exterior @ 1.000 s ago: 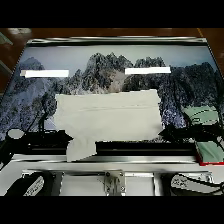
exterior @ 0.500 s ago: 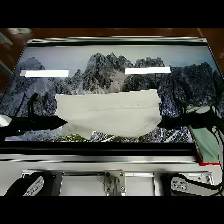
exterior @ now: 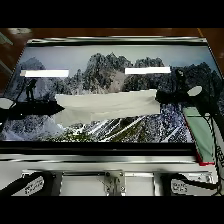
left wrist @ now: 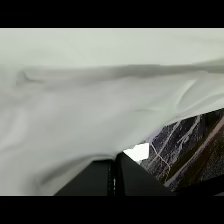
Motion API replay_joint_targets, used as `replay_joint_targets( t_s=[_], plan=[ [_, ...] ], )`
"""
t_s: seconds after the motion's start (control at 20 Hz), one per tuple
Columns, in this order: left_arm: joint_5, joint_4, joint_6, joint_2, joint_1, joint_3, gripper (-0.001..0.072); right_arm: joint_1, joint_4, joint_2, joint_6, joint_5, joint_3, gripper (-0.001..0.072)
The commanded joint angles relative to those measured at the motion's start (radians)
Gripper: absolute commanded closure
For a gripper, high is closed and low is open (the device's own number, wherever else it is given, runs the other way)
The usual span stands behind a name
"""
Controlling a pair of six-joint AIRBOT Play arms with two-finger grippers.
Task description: Fold the shirts.
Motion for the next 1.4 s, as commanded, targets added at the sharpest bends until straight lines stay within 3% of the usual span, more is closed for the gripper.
replay_joint_targets(
  t_s=[0.0,0.55,0.6,0.65,0.7,0.75,0.8,0.9,1.0,1.1,1.35],
  plan=[
    [0.024,0.004,0.027,-0.152,0.001,0.118,0.0661,0.020,-0.020,-0.061,0.047,-0.088,0.028,0.0647],
    [0.037,-0.054,0.038,-0.426,0.049,0.266,0.0659,0.020,0.019,-0.208,0.087,-0.207,0.028,0.0634],
    [0.034,-0.082,0.038,-0.437,0.049,0.266,0.0634,0.020,0.022,-0.211,0.085,-0.208,0.029,0.0562],
    [0.035,-0.110,0.040,-0.441,0.050,0.266,0.0516,0.019,0.021,-0.206,0.085,-0.206,0.029,0.0372],
    [0.034,-0.121,0.041,-0.441,0.050,0.269,0.0339,0.014,0.013,-0.193,0.079,-0.205,0.029,0.0223],
    [0.022,-0.120,0.041,-0.440,0.051,0.282,0.0222,0.005,0.006,-0.174,0.063,-0.204,0.029,0.0177],
    [0.005,-0.120,0.041,-0.440,0.053,0.298,0.0213,-0.011,-0.014,-0.149,0.061,-0.205,0.029,0.0176],
    [-0.055,-0.121,0.041,-0.440,0.060,0.342,0.0214,-0.063,-0.026,-0.118,0.076,-0.195,0.029,0.0070],
    [-0.133,-0.121,0.041,-0.438,0.063,0.387,0.0214,-0.132,0.057,-0.136,0.109,-0.124,0.028,0.0070],
    [-0.185,-0.121,0.042,-0.428,0.062,0.414,0.0215,-0.172,0.172,-0.187,0.074,-0.042,0.028,0.0070],
    [-0.203,-0.126,0.048,-0.372,0.062,0.441,0.0217,-0.110,0.385,-0.293,-0.008,-0.031,0.029,0.0072]
  ],
)
